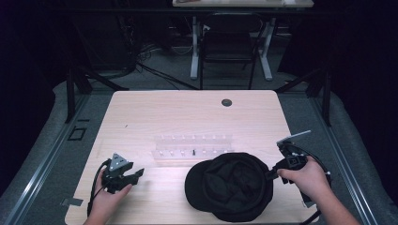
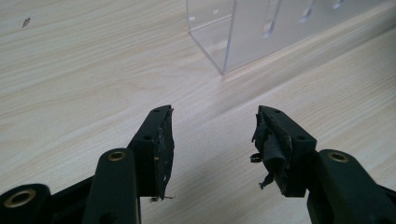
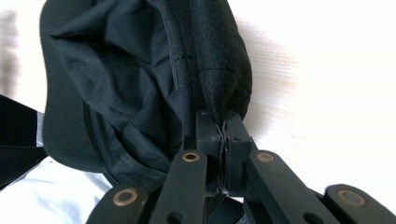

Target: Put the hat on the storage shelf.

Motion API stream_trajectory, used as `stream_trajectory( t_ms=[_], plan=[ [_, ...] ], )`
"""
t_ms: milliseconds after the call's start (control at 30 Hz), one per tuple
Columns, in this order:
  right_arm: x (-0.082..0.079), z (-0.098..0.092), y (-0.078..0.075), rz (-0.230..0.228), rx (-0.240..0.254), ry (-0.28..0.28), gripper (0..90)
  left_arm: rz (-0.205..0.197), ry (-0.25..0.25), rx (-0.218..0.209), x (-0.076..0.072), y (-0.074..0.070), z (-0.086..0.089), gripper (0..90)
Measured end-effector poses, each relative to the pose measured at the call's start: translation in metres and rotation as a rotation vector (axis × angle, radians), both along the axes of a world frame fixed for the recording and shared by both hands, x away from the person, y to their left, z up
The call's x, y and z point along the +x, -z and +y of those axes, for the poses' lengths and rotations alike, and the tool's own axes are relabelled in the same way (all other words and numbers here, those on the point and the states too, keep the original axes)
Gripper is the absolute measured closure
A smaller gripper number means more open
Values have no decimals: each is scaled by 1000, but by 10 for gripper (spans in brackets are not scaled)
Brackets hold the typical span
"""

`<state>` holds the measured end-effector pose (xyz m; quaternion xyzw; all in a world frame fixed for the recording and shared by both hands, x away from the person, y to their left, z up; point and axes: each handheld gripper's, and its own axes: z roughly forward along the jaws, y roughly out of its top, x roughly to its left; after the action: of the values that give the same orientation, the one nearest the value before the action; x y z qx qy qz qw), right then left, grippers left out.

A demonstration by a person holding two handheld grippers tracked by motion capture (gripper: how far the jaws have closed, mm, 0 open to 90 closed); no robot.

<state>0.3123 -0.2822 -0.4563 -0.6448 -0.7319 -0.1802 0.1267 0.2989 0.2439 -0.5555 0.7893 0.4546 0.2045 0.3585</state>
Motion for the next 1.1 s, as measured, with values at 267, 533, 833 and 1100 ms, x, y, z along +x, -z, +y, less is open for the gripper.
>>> stream_trajectory(
  t_ms=[267,533,833,1100],
  plan=[
    [4,5,-15,12,36,-7,881,-5,2,3,0,0,0,470],
    [7,14,-31,7,56,-17,881,-5,4,3,0,0,1,470],
    [8,20,-46,9,153,6,881,-5,-1,-1,0,0,1,470],
    [9,20,-58,19,269,18,881,-6,1,2,0,0,1,470]
  ],
)
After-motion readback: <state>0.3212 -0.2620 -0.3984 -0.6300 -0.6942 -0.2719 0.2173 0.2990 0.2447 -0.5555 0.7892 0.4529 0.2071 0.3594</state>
